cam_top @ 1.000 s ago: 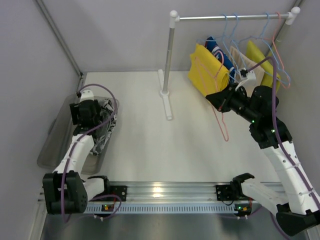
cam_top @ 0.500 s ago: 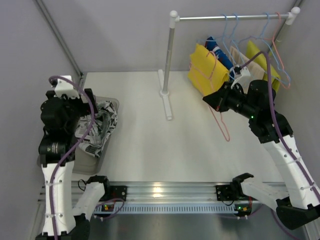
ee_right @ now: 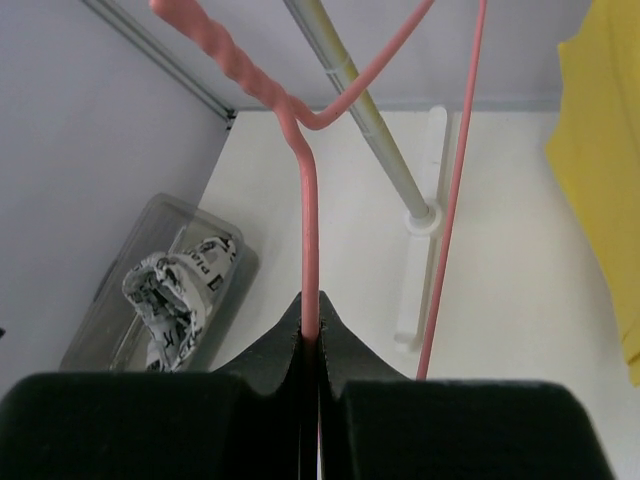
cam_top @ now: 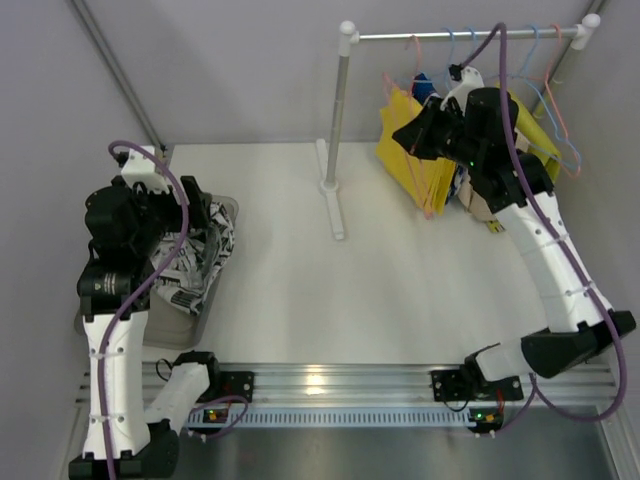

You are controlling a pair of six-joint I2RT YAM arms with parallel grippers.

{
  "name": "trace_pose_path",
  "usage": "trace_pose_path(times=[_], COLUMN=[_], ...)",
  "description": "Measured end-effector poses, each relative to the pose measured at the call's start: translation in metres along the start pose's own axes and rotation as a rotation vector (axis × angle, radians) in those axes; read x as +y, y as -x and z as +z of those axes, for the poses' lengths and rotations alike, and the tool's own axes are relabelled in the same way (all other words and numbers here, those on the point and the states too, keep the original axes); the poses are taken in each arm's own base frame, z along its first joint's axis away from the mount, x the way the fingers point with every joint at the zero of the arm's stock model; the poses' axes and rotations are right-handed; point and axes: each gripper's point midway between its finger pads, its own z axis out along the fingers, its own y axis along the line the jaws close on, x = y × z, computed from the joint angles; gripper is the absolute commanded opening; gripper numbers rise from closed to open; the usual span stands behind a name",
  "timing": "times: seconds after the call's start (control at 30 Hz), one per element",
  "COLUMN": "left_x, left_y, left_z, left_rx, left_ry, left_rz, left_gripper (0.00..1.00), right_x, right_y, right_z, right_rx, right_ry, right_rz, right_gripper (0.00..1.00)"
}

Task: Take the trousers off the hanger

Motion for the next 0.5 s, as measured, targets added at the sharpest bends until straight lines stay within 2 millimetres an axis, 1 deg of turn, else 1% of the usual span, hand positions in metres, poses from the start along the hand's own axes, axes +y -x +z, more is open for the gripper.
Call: trace_pose_path(times=[0.07,0.1,0.27,0.4,0.5], left_x=[0.000,0.000,-0.001,-0.001,-0.001], left_y=[0.000,0.000,0.000,0.000,-0.006], left_z=[0.000,0.000,0.000,0.000,0.002], left_rx=[0.001,0.000,-0.002,-0.004,0.009], left_ry=[0.000,0.000,0.000,0.001,0.002], left_rz=[-0.003,-0.005,-0.021,-0.033,-0.049], left_gripper=[0.99,0.99,0.99,0.99,0.99], right_x=[0.000,0.000,-0.004,-0.006,-0.003], right_y=[0.006,0.011,0.019,0.025,0.027], right_z=[0.016,0.032,0.080,0.107,0.122], right_rx=[0.002,0.002,0.012,0.002,-0.008], right_ry=[-0.001,-0.001,-0.006,-0.004,0.007], right_rz=[0.000,0.000,0.000,-0.009,-0.025], right_gripper=[0.00,0.00,0.00,0.00,0.00])
